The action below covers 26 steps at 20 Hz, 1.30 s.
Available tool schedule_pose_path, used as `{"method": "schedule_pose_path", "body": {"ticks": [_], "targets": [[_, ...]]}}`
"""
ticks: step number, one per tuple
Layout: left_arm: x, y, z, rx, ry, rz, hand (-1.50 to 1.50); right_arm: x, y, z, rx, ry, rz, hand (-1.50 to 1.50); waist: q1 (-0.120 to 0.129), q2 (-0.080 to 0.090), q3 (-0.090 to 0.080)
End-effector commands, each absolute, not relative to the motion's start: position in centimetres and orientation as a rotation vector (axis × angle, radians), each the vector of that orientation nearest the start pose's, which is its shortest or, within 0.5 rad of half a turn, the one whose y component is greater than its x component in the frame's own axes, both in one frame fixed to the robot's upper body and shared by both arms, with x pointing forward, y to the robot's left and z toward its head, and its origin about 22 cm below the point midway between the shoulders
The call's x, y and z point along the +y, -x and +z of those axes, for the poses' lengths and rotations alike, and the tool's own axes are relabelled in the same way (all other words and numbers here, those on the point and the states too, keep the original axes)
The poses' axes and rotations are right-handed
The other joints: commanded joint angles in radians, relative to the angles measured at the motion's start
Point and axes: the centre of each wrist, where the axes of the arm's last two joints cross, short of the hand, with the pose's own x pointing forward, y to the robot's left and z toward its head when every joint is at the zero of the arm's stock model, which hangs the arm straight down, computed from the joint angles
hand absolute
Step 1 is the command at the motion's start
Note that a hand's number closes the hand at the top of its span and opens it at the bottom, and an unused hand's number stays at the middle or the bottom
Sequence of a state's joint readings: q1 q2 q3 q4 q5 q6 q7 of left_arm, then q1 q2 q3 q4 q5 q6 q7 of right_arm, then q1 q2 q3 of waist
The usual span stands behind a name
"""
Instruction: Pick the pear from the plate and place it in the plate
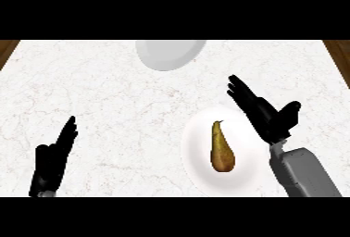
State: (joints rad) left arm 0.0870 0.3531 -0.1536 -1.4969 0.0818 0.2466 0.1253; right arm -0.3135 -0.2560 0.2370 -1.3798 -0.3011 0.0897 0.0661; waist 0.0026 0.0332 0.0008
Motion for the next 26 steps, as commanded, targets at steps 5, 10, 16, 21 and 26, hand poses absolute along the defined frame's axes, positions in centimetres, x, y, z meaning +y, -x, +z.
{"method": "schedule_pose_path", "body": {"ticks": [5, 10, 16, 21, 26], "targets": [[27.5, -26.2, 3.1, -1.534, -0.327, -0.199, 0.0, -11.0, -31.4, 8.2, -1.757, -0.033, 0.115, -1.5, -0.012, -0.039, -0.004], [26.4, -26.6, 3.5, -1.534, -0.257, -0.209, 0.0, -14.3, -31.6, 4.8, -1.747, 0.569, 0.717, 1.5, -0.026, -0.049, -0.012], [26.1, -29.3, 5.8, -1.558, -0.246, -0.213, 0.0, -6.2, -24.7, -2.8, -1.745, 0.62, 0.587, -1.5, -0.013, -0.035, -0.002], [26.8, -30.2, 4.6, -1.548, -0.234, -0.212, 0.0, -7.2, -24.1, -1.3, -1.784, 0.86, 0.661, -1.5, -0.026, -0.039, -0.003], [26.5, -30.1, 4.4, -1.541, -0.243, -0.212, 0.0, -5.7, -21.9, 4.2, -1.708, 1.003, 0.677, -1.5, -0.032, -0.043, -0.003]]}}
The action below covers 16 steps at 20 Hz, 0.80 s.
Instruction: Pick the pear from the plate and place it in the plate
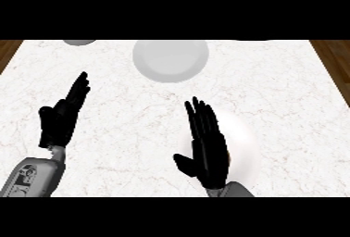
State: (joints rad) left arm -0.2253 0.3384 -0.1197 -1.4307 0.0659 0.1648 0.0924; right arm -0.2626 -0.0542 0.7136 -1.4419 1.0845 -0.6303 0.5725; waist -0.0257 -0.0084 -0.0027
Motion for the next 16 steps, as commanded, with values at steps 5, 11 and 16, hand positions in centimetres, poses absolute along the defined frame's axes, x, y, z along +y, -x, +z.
{"method": "schedule_pose_path", "body": {"ticks": [5, 11, 16], "targets": [[26.8, -29.3, 3.6, -1.545, -0.237, -0.191, 0.0, -5.0, -21.4, 6.4, -1.341, 1.065, 0.875, -1.5, -0.003, -0.004, -0.002], [26.7, -30.7, 4.9, -1.556, -0.229, -0.218, 0.0, -5.4, -20.8, 11.4, -1.138, 1.081, 0.951, -1.5, 0.014, 0.004, 0.002], [25.1, -30.5, 3.9, -1.542, -0.208, -0.217, 0.0, -6.6, -21.4, 11.9, -1.042, 1.034, 0.943, -1.5, 0.021, 0.007, 0.002]]}}
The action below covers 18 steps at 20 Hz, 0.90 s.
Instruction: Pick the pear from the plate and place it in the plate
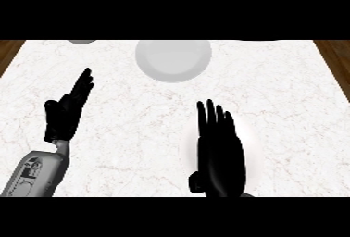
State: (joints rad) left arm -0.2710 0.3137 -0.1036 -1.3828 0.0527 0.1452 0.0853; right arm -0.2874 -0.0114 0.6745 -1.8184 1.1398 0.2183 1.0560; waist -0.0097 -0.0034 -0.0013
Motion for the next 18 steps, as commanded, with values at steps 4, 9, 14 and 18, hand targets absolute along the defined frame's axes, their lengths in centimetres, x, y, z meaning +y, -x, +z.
{"method": "schedule_pose_path", "body": {"ticks": [4, 9, 14, 18], "targets": [[25.8, -30.8, 4.2, -1.559, -0.217, -0.221, 0.0, -6.7, -22.0, 12.7, -1.028, 1.018, 0.948, -1.5, 0.008, 0.002, 0.001], [25.2, -30.2, 4.3, -1.576, -0.209, -0.202, 0.0, -8.1, -24.6, 10.9, -0.917, 1.017, 0.975, -1.5, 0.011, 0.003, 0.001], [26.0, -31.0, 5.1, -1.557, -0.208, -0.217, 0.0, -8.0, -25.4, 7.3, -0.844, 1.003, 1.037, -1.5, 0.01, 0.004, 0.001], [24.7, -28.5, 3.7, -1.559, -0.196, -0.218, 0.0, -8.1, -24.8, 3.7, -0.828, 1.012, 1.029, -1.5, 0.016, 0.003, 0.002]]}}
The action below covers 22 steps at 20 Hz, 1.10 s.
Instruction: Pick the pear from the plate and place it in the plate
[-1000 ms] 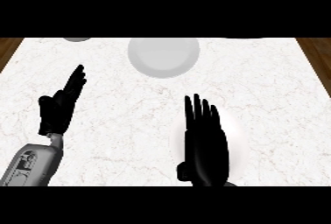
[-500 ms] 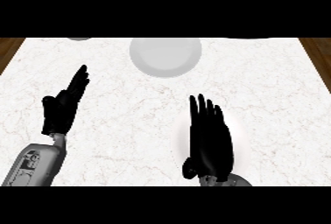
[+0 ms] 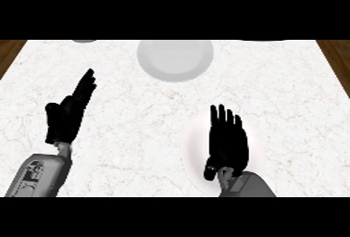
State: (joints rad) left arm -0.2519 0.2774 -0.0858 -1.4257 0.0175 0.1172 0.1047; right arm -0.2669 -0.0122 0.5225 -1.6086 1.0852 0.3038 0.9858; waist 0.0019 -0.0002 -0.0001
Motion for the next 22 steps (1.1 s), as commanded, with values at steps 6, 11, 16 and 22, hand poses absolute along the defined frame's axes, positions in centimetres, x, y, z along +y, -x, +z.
{"method": "schedule_pose_path", "body": {"ticks": [6, 11, 16, 22], "targets": [[25.0, -28.2, 4.2, -1.555, -0.218, -0.226, 0.0, -8.5, -25.5, 4.6, -0.801, 0.995, 1.011, -1.5, 0.002, -0.001, 0.0], [26.4, -29.3, 4.5, -1.563, -0.222, -0.201, 0.0, -8.6, -26.2, 4.5, -0.792, 0.99, 1.01, -1.5, 0.001, 0.0, 0.0], [24.2, -31.2, 5.8, -1.55, -0.206, -0.229, 0.0, -8.9, -26.1, 3.2, -0.868, 1.049, 1.037, 1.5, -0.002, 0.0, 0.0], [26.5, -29.4, 3.9, -1.562, -0.219, -0.219, 0.0, -11.5, -27.1, 1.9, -0.904, 1.067, 1.039, 1.5, -0.001, 0.0, 0.0]]}}
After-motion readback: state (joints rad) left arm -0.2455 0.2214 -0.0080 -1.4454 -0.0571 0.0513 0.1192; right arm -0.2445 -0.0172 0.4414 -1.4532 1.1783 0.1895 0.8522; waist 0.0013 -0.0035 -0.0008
